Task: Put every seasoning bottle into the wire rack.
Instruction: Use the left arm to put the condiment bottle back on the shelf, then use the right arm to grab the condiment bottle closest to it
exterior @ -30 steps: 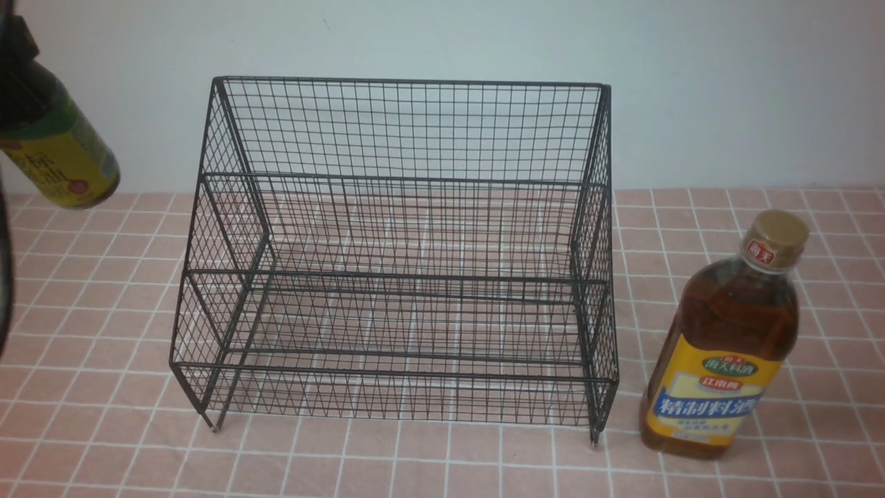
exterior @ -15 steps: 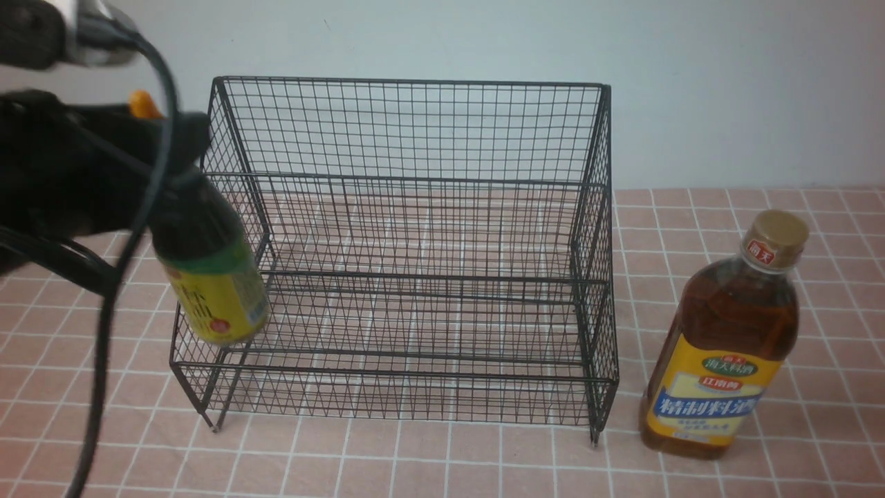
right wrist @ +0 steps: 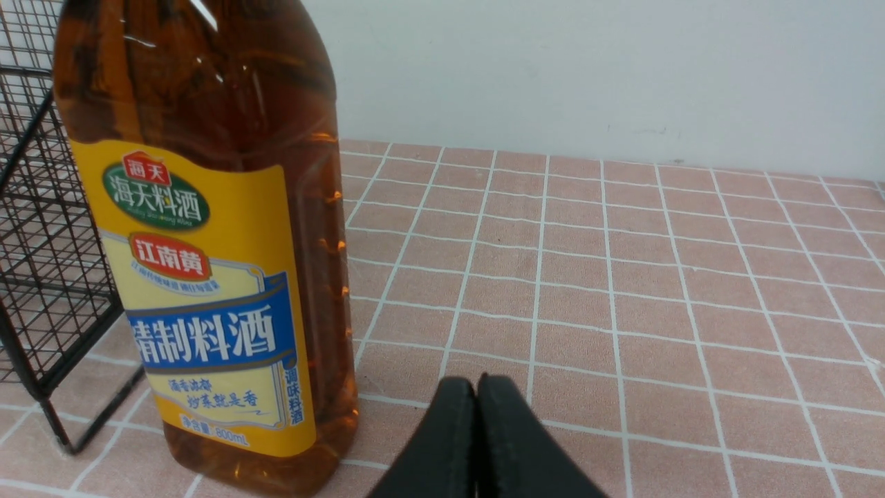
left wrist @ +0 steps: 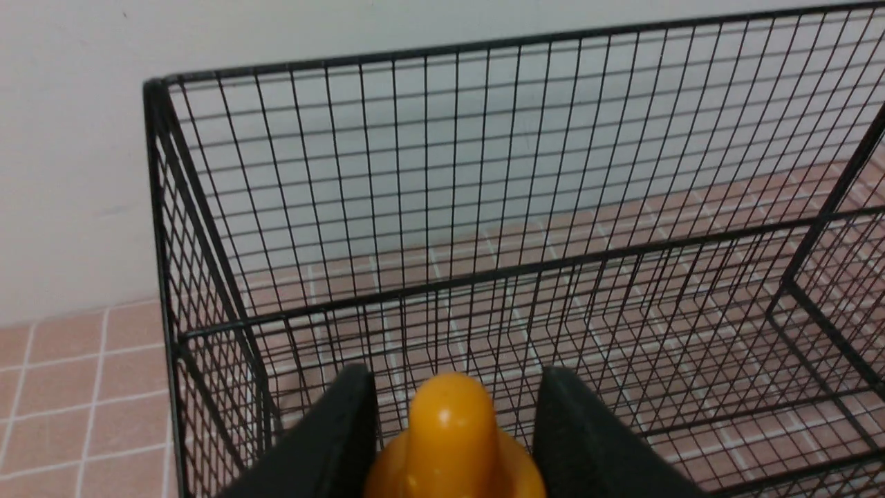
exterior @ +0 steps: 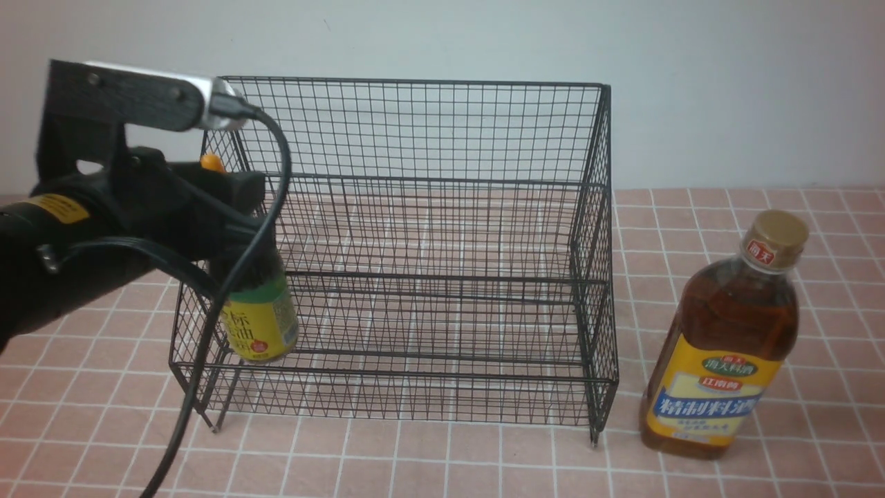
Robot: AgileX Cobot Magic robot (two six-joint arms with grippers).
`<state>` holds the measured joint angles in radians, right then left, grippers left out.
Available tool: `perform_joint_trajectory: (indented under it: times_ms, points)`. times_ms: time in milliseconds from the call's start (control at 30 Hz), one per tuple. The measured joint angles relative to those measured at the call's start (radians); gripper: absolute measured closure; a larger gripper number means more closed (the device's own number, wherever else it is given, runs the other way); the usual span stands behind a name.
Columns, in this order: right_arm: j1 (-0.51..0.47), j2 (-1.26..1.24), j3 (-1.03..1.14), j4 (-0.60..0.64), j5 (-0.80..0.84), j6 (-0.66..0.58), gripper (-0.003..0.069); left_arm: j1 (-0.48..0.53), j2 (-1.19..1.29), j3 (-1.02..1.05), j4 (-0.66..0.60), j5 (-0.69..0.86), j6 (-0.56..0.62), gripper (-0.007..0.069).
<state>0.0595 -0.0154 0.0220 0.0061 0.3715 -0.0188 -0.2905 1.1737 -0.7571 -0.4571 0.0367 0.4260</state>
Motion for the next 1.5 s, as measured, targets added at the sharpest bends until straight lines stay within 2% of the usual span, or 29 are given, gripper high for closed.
perform_joint_trajectory:
  times_ms: [233, 433, 700, 800, 1000, 1200, 1333, 1400, 1433, 1467, 1500]
  points:
    - [0.000, 0.000, 0.000, 0.000, 0.000, 0.000, 0.0673, 0.000, 0.069, 0.000, -0.002, 0.025, 0.000, 0.0357]
    - [0.000, 0.000, 0.000, 0.000, 0.000, 0.000, 0.0673, -0.001, 0.106, 0.000, -0.001, 0.112, 0.000, 0.0357]
    - [0.000, 0.000, 0.000, 0.000, 0.000, 0.000, 0.0673, -0.001, 0.106, 0.000, -0.001, 0.117, 0.000, 0.0354]
    - [0.000, 0.000, 0.000, 0.000, 0.000, 0.001, 0.0673, -0.001, 0.106, -0.001, 0.000, 0.117, 0.000, 0.0317]
    - [0.000, 0.000, 0.000, 0.000, 0.000, 0.002, 0.0673, -0.001, 0.060, -0.005, 0.000, 0.138, 0.000, 0.0188]
    - [0.000, 0.000, 0.000, 0.000, 0.000, 0.002, 0.0673, -0.001, -0.059, -0.042, 0.001, 0.256, 0.000, 0.0160]
    - [0.000, 0.000, 0.000, 0.000, 0.000, 0.002, 0.0673, -0.001, -0.171, -0.064, 0.004, 0.374, -0.001, 0.0243]
    - [0.000, 0.000, 0.000, 0.000, 0.000, 0.002, 0.0673, -0.001, -0.241, -0.067, 0.006, 0.448, -0.024, 0.0335]
    - [0.000, 0.000, 0.000, 0.000, 0.000, 0.002, 0.0673, -0.001, -0.255, -0.067, 0.006, 0.463, -0.029, 0.0356]
    - [0.000, 0.000, 0.000, 0.000, 0.000, 0.002, 0.0673, -0.001, -0.313, -0.067, 0.009, 0.518, -0.059, 0.0449]
    - [0.000, 0.000, 0.000, 0.000, 0.000, 0.002, 0.0673, -0.001, -0.350, -0.067, 0.012, 0.547, -0.076, 0.0509]
